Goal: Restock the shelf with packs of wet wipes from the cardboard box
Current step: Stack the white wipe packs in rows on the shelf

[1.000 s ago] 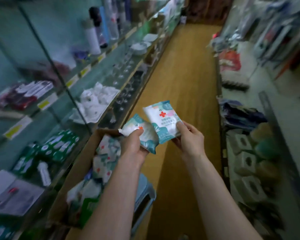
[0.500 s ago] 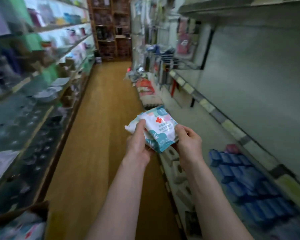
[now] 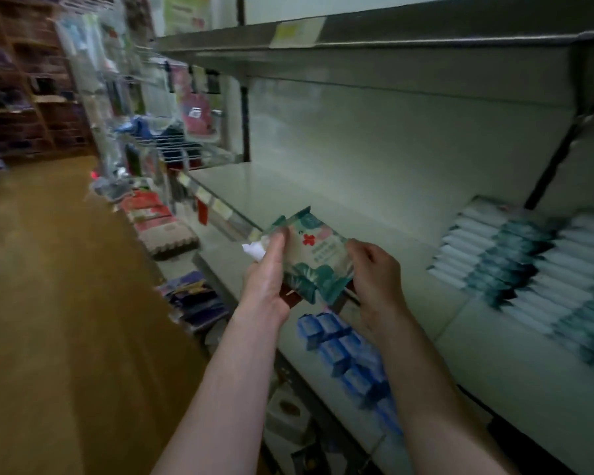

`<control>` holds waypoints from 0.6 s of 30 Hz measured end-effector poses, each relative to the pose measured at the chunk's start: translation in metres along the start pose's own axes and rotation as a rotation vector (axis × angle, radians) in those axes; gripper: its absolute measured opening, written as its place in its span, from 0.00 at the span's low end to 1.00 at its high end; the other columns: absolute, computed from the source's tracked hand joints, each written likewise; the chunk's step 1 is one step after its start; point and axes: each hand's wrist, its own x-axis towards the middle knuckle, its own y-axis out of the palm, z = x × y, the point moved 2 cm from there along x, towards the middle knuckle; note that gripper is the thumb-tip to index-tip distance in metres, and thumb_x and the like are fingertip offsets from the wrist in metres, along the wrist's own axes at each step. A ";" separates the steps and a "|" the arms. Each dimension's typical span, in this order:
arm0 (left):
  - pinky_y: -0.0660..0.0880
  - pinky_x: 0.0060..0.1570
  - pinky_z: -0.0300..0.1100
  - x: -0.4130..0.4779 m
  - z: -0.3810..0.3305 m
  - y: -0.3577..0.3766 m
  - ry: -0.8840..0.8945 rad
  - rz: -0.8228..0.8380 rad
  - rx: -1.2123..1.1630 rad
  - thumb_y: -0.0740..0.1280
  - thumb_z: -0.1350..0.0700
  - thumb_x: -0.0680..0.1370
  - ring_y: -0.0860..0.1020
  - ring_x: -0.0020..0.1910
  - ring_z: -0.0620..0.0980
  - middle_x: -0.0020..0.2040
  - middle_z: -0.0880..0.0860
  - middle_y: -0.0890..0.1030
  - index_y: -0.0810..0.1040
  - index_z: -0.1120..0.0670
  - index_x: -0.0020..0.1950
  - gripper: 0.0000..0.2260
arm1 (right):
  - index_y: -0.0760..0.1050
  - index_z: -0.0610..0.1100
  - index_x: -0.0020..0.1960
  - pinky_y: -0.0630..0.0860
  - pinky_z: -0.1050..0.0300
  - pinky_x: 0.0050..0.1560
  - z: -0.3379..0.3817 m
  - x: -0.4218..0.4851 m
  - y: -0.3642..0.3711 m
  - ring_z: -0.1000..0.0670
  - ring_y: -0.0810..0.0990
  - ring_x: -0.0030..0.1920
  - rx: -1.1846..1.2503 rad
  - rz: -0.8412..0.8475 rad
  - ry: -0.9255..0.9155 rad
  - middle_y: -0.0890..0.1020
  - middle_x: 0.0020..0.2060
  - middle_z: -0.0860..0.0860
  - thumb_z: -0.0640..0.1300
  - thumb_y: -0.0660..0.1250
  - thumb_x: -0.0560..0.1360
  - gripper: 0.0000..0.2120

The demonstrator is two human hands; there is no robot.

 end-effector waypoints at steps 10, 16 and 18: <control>0.81 0.43 0.54 0.074 0.015 0.064 -0.178 0.186 0.069 0.73 0.54 0.73 0.83 0.47 0.59 0.50 0.60 0.83 0.75 0.59 0.60 0.19 | 0.76 0.34 0.40 0.67 0.58 0.33 0.013 0.073 -0.052 0.48 0.75 0.35 -0.527 -0.293 -0.141 0.78 0.33 0.46 0.44 0.61 0.79 0.15; 0.81 0.47 0.55 0.115 0.011 0.079 -0.226 0.276 0.113 0.72 0.55 0.74 0.83 0.49 0.60 0.52 0.61 0.83 0.73 0.59 0.61 0.19 | 0.74 0.51 0.60 0.72 0.54 0.54 0.031 0.080 -0.033 0.54 0.73 0.54 -0.948 -0.102 -0.241 0.73 0.53 0.56 0.57 0.68 0.73 0.19; 0.80 0.47 0.55 0.122 0.012 0.092 -0.246 0.337 0.129 0.71 0.54 0.75 0.83 0.50 0.61 0.53 0.61 0.83 0.74 0.58 0.62 0.19 | 0.69 0.54 0.66 0.74 0.52 0.55 0.040 0.080 -0.026 0.54 0.73 0.53 -1.025 -0.002 -0.186 0.71 0.55 0.57 0.61 0.70 0.70 0.28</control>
